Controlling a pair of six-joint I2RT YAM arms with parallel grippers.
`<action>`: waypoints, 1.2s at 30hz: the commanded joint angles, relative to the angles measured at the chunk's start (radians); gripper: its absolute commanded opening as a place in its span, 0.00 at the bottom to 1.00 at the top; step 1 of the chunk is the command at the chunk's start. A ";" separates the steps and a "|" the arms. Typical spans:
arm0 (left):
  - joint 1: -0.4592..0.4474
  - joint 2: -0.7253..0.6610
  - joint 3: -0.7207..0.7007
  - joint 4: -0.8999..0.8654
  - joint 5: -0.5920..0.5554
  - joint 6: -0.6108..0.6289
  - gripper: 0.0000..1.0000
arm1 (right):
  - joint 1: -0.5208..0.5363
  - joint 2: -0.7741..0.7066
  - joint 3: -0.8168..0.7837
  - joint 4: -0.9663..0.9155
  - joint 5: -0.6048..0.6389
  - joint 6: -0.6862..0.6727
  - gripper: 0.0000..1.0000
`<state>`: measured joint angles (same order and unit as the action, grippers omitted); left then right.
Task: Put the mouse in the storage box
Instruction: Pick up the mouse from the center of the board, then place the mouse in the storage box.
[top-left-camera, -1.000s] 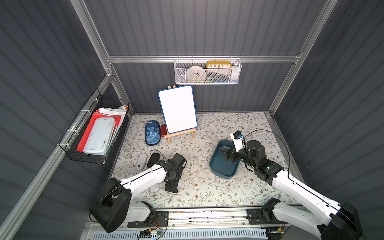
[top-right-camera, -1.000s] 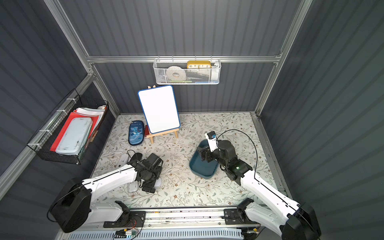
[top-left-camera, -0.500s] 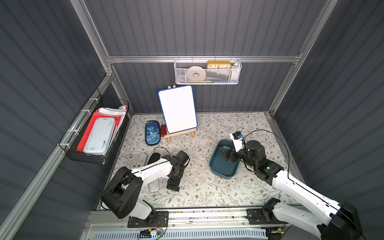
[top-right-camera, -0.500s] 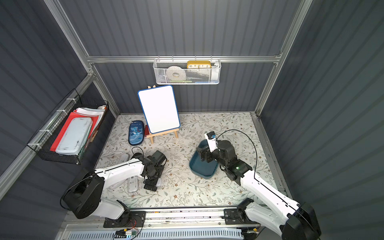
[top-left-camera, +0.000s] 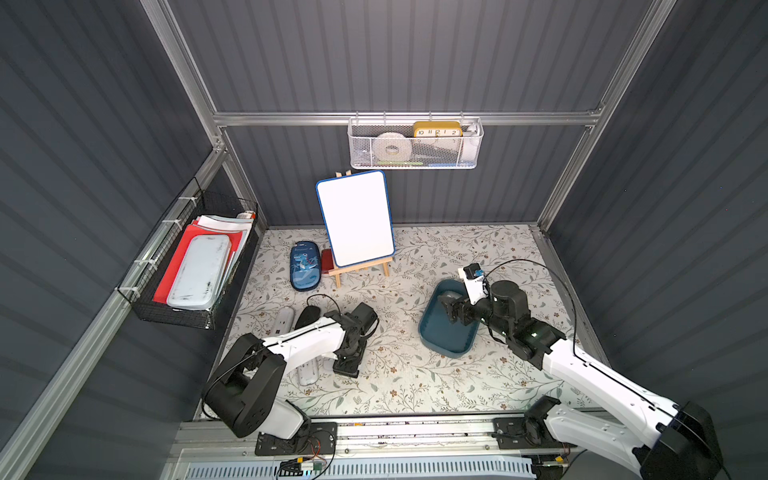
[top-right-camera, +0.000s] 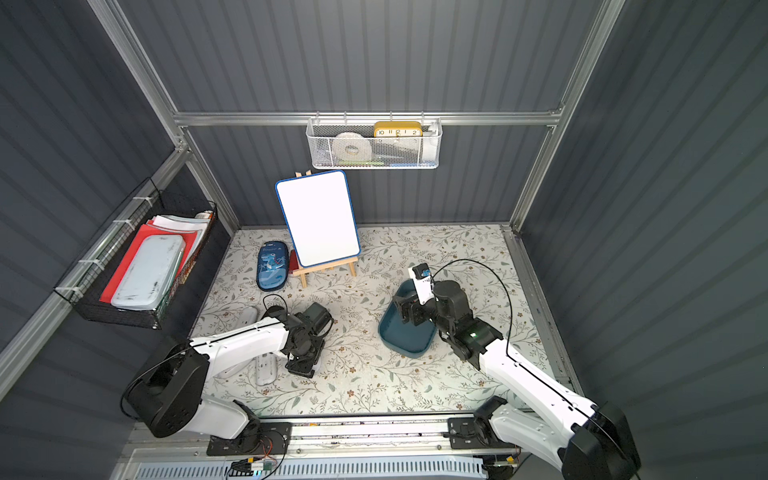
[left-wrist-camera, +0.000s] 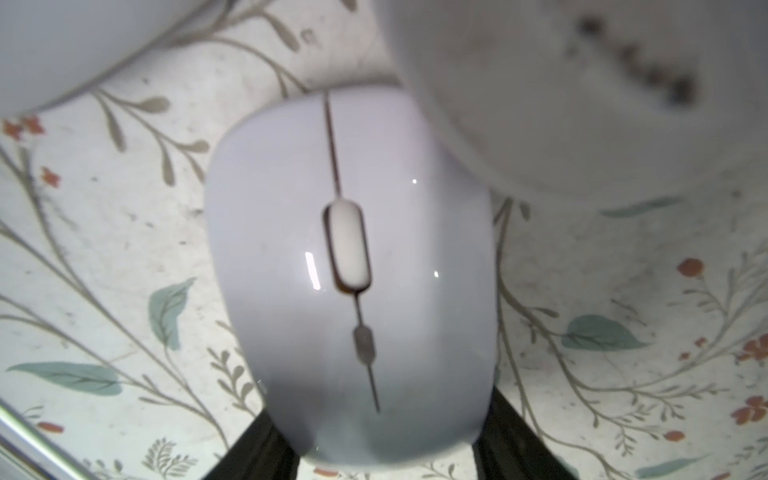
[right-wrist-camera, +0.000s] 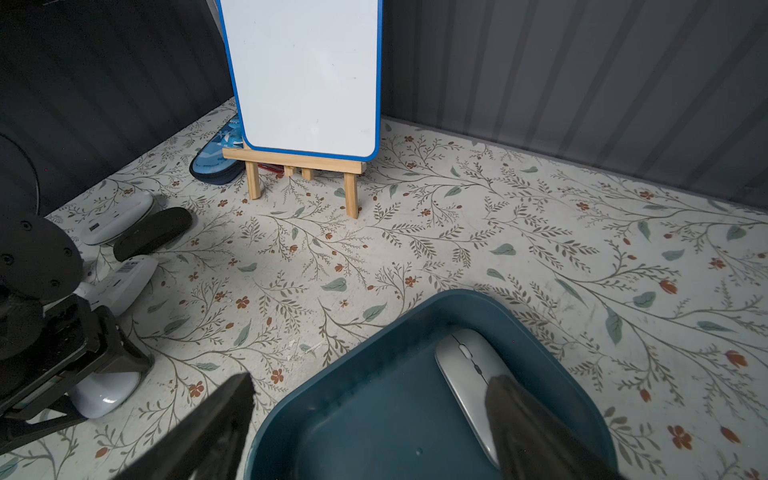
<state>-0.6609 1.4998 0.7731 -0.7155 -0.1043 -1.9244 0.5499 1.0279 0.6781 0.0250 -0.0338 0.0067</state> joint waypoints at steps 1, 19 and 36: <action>0.009 0.055 -0.010 0.030 -0.134 0.082 0.59 | 0.003 0.005 -0.009 -0.007 0.028 -0.004 0.91; -0.261 0.144 0.308 0.134 -0.373 0.474 0.54 | 0.002 -0.029 -0.016 0.002 0.157 0.057 0.92; -0.261 -0.156 0.327 0.505 -0.364 1.473 0.52 | -0.173 -0.071 0.200 -0.200 -0.265 0.367 0.97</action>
<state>-0.9195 1.3804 1.0664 -0.3019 -0.4721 -0.7109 0.4049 0.9817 0.8310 -0.1349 -0.0940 0.2565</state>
